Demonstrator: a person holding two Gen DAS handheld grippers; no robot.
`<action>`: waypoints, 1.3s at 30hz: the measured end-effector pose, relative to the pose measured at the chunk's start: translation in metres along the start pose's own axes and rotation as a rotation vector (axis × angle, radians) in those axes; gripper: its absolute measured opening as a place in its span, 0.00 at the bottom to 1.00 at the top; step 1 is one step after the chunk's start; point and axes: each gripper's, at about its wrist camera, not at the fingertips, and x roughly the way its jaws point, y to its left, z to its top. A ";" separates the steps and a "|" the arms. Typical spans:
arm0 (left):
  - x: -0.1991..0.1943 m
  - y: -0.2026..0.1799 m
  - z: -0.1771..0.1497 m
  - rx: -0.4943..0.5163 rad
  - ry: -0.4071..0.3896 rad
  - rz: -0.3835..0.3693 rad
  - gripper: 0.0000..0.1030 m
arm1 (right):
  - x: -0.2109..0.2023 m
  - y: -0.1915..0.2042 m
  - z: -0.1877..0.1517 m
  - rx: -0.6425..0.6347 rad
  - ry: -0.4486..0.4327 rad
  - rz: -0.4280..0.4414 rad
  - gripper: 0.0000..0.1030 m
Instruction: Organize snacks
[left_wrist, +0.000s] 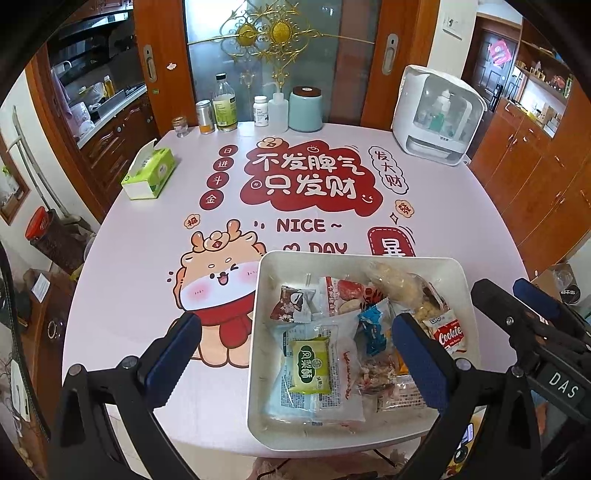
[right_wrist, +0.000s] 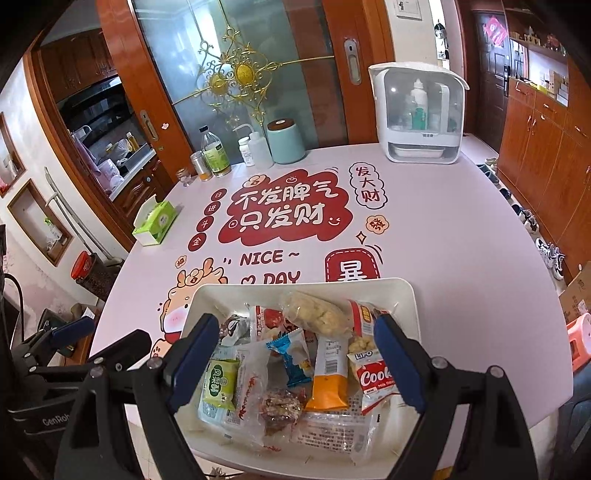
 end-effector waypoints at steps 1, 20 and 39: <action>0.000 0.000 0.000 0.000 0.000 0.000 0.99 | 0.000 0.000 0.000 0.000 0.000 -0.001 0.84; 0.000 -0.001 0.000 -0.001 0.002 0.001 0.99 | 0.000 -0.001 0.001 0.000 0.001 0.000 0.84; -0.001 -0.001 -0.001 -0.002 0.003 0.005 0.99 | -0.001 -0.001 -0.001 0.000 0.001 0.001 0.84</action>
